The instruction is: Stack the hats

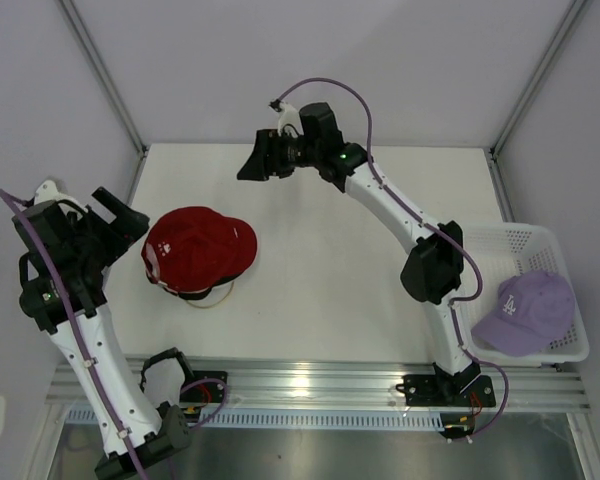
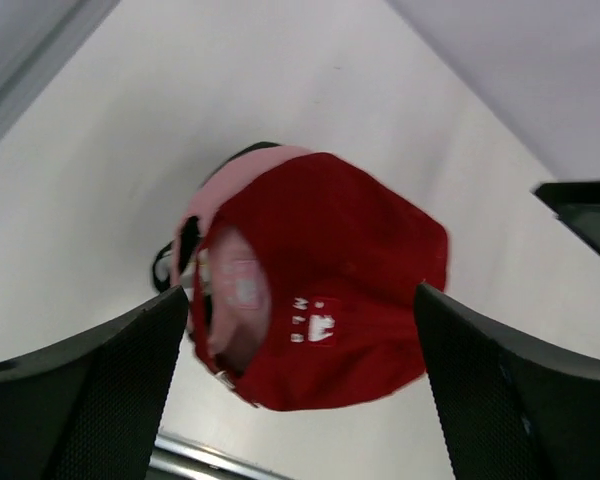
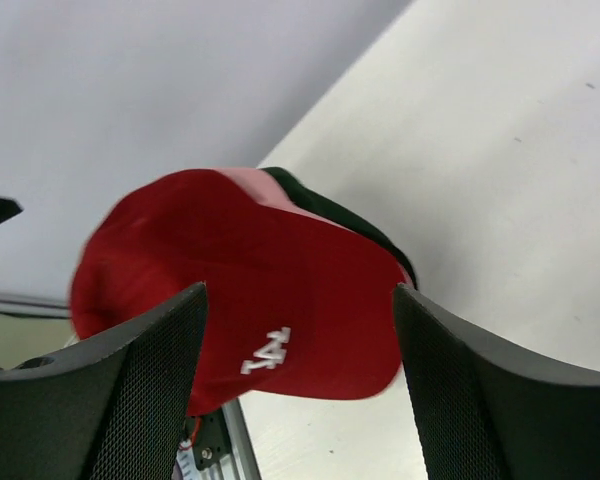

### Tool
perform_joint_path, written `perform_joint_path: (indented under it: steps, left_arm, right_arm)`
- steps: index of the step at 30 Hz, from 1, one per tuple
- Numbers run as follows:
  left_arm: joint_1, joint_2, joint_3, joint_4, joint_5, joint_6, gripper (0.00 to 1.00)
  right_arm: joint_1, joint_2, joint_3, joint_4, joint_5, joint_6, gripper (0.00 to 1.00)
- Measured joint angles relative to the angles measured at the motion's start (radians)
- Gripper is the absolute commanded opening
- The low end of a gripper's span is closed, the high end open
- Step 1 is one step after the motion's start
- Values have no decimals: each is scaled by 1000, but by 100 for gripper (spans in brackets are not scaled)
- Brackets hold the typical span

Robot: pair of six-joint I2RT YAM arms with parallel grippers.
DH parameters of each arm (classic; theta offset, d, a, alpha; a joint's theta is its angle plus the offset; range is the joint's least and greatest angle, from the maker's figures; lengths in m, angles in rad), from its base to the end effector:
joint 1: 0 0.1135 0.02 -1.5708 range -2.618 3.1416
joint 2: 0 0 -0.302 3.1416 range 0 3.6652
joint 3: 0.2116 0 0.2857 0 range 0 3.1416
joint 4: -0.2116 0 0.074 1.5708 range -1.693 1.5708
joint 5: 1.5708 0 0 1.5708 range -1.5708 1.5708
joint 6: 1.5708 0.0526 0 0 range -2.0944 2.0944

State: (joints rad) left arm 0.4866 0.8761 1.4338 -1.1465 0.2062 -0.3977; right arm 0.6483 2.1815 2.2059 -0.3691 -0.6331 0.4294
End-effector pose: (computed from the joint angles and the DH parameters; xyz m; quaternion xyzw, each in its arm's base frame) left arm 0.1255 0.0542 0.4746 -0.3315 0.8136 -0.0698 0.4726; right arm 0.4439 0.3753 0.3884 -0.2629 0.7530 0.4991 0.3387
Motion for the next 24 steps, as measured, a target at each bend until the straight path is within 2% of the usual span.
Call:
perform_joint_path:
  steps: [2, 3, 9, 17, 24]
  left_arm:
    - [-1, 2, 9, 32, 94, 4, 92]
    - [-3, 3, 10, 46, 127, 5, 86]
    - [-16, -23, -72, 89, 240, 0, 83]
    - [-32, -52, -223, 71, 251, -23, 84]
    - [-33, -63, -305, 101, 272, -58, 68]
  right_arm:
    - [29, -9, 18, 0, -3, -8, 77]
    - [44, -14, 18, 0, -3, -12, 76]
    - [108, -16, 19, -19, -15, -13, 75]
    - [130, -16, 19, -24, -19, -13, 75]
    - [137, -16, 19, -25, -20, -14, 75]
